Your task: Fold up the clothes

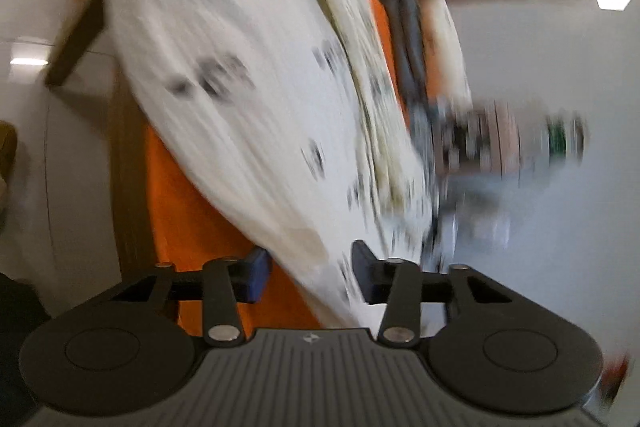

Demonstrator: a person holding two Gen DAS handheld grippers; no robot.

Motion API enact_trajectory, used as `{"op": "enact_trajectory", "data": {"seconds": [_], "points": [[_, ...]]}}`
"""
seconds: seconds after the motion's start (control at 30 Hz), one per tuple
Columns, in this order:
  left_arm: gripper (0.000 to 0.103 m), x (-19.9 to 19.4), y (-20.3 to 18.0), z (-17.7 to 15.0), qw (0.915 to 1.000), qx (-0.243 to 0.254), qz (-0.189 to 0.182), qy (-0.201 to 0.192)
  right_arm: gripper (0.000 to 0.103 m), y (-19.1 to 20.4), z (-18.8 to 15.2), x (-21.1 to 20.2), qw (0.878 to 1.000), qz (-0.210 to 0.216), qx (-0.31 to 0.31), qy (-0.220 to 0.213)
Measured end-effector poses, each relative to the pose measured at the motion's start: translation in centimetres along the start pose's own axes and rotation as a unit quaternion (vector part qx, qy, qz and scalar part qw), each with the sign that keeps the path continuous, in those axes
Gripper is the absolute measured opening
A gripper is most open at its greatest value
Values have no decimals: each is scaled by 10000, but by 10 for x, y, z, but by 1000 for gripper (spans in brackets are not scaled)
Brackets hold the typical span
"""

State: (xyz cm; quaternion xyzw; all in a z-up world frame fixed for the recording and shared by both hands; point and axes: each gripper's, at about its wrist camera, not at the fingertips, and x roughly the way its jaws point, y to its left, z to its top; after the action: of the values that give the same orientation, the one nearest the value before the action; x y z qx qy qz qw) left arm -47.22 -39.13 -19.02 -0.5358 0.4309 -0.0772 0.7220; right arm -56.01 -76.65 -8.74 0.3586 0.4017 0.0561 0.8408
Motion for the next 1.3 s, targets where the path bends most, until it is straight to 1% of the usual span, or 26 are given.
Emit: {"op": "enact_trajectory", "data": {"seconds": [0.1, 0.2, 0.33, 0.5, 0.53, 0.6, 0.63, 0.67, 0.7, 0.8, 0.87, 1.0, 1.17, 1.3], "points": [[47, -8, 14, 13, 9979, -441, 45, -472, 4, 0, -1, -2, 9999, -96, 23, -60], [47, -14, 26, 28, 9952, -649, -43, -727, 4, 0, -3, -5, 9998, -153, -3, -81], [47, -24, 36, 46, 9909, -757, 1, -1115, 4, 0, -3, -6, 9997, -226, -28, -78], [47, -40, 46, 70, 9848, -683, 176, -1588, 4, -1, -3, -6, 9996, -293, 7, -54], [45, -44, 46, 73, 9845, -599, 228, -1631, 4, -2, -3, -5, 9995, -308, 27, -51], [25, -51, 45, 81, 9836, -432, 334, -1716, 4, -3, -3, -5, 9994, -328, 65, -56], [19, -54, 43, 84, 9833, -323, 391, -1747, 4, -3, -3, -5, 9994, -337, 92, -69], [6, -57, 36, 87, 9838, -105, 472, -1728, 4, -3, -3, -4, 9993, -339, 123, -84], [4, -60, 28, 89, 9837, 113, 552, -1707, 4, -3, -3, -4, 9992, -344, 147, -106], [1, -68, 5, 96, 9802, 764, 789, -1645, 4, 0, 0, -4, 9989, -339, 216, -221], [1, -73, -19, 98, 9751, 1165, 922, -1648, 4, 3, 5, -5, 9985, -324, 274, -348], [1, -73, -66, 109, 9648, 1723, 1058, -1683, 4, 10, 22, -5, 9967, -293, 362, -671], [1, -43, -125, 134, 9523, 2289, 1315, -1531, 4, 20, 58, 7, 9932, -527, 351, -975], [1, -4, -155, 154, 9423, 2653, 1566, -1314, 4, 26, 90, 26, 9902, -709, 367, -1149]]}}
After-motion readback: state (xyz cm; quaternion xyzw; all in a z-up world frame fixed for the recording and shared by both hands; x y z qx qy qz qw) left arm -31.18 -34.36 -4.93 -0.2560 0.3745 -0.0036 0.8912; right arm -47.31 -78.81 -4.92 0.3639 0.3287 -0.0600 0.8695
